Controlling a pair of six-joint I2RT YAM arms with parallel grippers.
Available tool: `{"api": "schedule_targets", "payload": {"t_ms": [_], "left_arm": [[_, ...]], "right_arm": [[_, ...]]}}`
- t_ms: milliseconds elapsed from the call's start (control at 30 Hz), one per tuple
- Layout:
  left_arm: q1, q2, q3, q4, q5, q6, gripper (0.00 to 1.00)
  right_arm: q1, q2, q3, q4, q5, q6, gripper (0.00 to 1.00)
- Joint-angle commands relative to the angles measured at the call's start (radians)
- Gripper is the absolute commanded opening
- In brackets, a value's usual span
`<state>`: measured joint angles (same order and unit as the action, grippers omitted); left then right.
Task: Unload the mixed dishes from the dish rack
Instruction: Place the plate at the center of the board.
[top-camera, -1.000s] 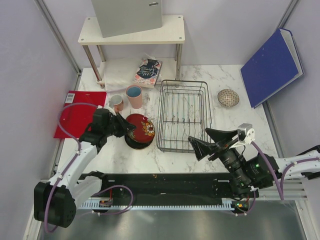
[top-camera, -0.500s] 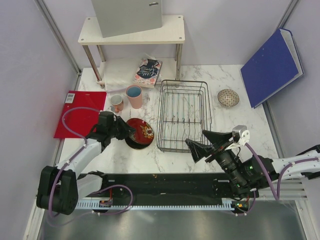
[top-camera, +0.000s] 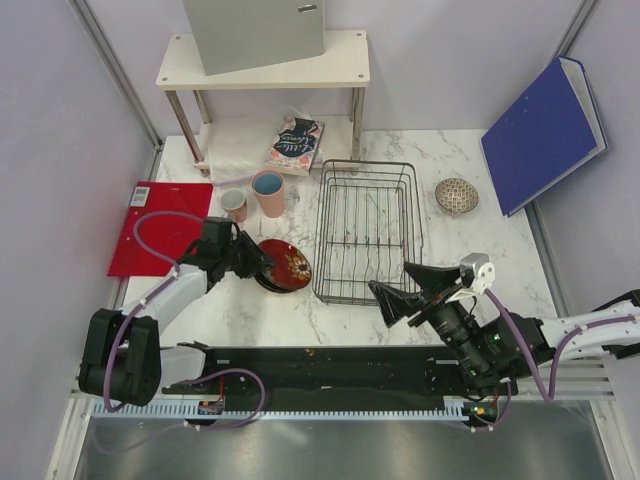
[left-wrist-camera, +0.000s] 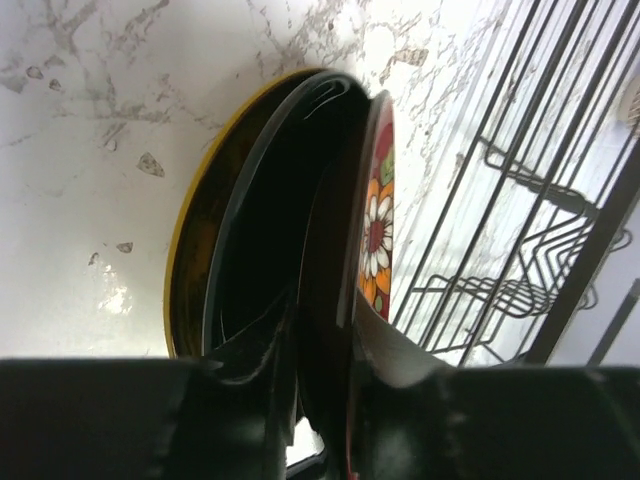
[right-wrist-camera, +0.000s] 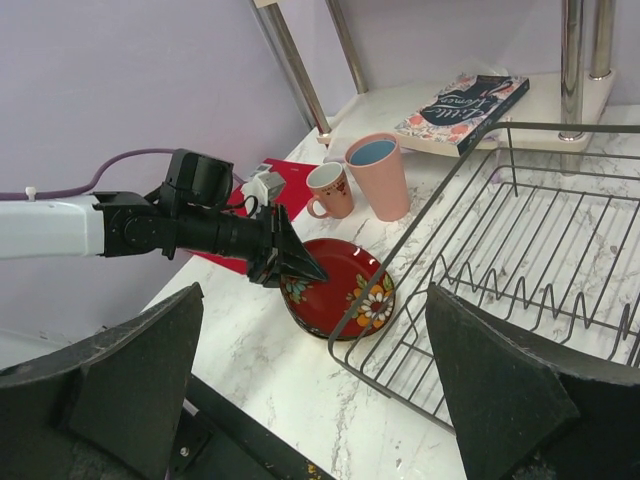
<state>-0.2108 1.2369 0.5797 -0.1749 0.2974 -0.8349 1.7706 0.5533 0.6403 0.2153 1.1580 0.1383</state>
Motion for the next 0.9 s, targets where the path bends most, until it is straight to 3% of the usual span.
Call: {"api": "schedule_targets", "payload": {"t_ms": [0, 167, 533, 633, 867], "left_arm": [[0.001, -0.023, 0.042, -0.087, 0.049, 0.051, 0.36], [0.002, -0.054, 0.075, -0.172, 0.052, 0.101, 0.45], [0.002, -0.126, 0.124, -0.339, -0.066, 0.181, 0.54], [0.001, -0.102, 0.146, -0.368, -0.098, 0.200, 0.53], [0.002, -0.080, 0.157, -0.371, -0.122, 0.194, 0.41]], "right_arm": [[0.000, 0.003, -0.004, 0.009, 0.008, 0.006, 0.98], [-0.002, 0.017, -0.002, 0.009, 0.006, 0.004, 0.98], [-0.003, 0.046, -0.010, 0.015, 0.000, 0.023, 0.98], [-0.002, 0.051, -0.011, 0.015, -0.003, 0.026, 0.98], [-0.003, 0.034, -0.028, 0.012, 0.000, 0.040, 0.98]]}}
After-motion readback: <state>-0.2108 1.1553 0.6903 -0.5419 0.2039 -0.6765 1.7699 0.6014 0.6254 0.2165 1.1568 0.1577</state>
